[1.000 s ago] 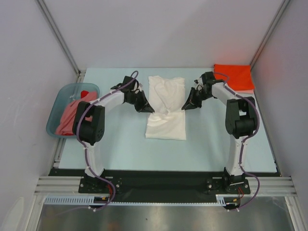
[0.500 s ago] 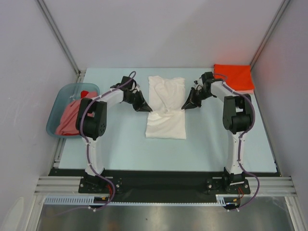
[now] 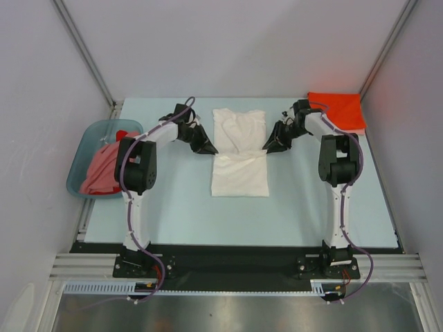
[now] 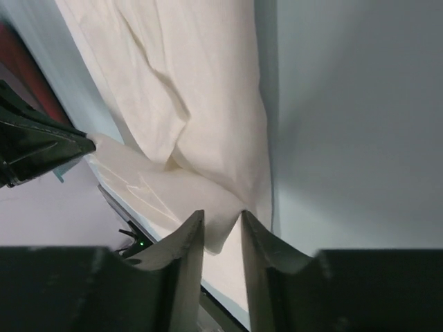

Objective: Fold and stack the t-shirts
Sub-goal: Fold the tshirt

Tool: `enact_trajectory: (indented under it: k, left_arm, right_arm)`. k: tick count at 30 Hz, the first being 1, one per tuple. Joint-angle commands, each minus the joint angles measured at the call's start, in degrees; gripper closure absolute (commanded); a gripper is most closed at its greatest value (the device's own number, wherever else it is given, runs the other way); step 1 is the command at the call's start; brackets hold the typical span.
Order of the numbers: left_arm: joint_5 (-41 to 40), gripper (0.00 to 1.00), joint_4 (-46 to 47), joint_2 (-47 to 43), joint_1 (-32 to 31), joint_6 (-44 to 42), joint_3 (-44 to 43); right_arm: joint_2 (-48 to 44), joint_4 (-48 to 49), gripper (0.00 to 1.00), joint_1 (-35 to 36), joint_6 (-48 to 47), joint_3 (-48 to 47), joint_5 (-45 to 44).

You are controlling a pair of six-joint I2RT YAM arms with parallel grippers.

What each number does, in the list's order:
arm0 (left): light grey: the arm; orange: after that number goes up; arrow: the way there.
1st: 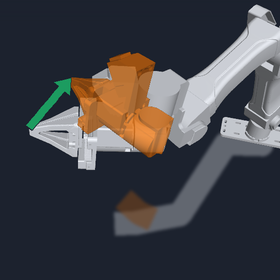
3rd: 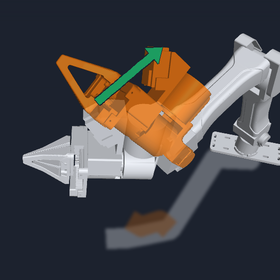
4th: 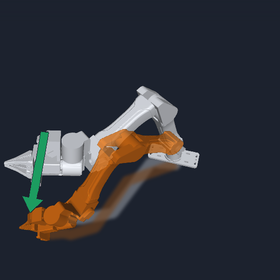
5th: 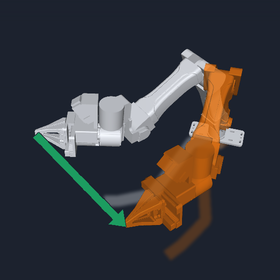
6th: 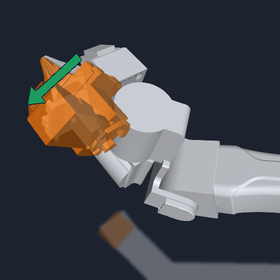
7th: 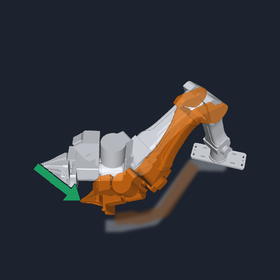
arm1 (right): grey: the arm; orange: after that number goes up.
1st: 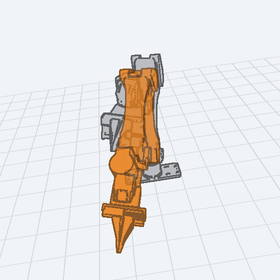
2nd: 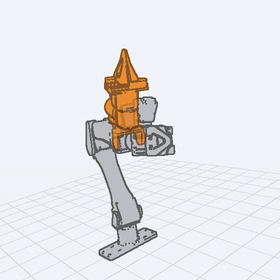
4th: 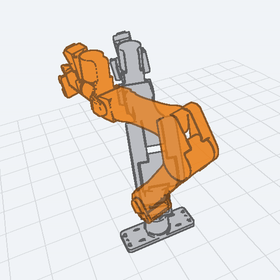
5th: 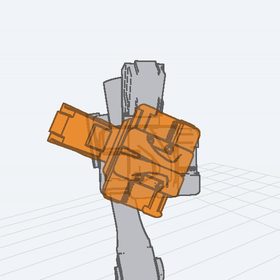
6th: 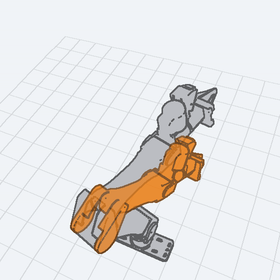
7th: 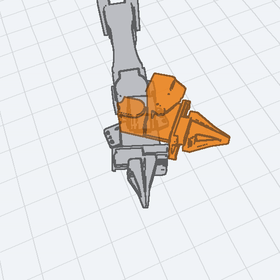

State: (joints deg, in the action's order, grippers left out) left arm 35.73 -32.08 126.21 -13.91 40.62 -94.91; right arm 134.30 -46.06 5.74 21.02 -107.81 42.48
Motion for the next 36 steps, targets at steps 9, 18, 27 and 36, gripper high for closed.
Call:
enact_trajectory:
  k: [9, 18, 27, 36]
  left_arm:
    - [-13.8, 0.45, -7.3, -9.1, 0.6, -14.2, -6.6]
    - [5.0, 0.78, 27.5, -21.1, -6.1, -5.1, 22.0]
    - [9.4, 0.86, 49.9, -6.0, -12.1, 8.2, 19.9]
    - [8.9, 0.88, 50.6, 4.0, -7.2, 9.5, 12.5]
  right_arm:
    - [-3.1, -11.3, 0.55, -2.7, -5.5, -11.5, -9.3]
    - [-20.0, 20.8, 0.79, 2.7, 10.2, 24.7, 1.0]
    - [-11.4, 45.4, 0.98, 6.6, 22.1, 28.3, 4.9]
    - [0.3, 45.5, 0.98, 4.8, 23.1, 18.5, 6.5]
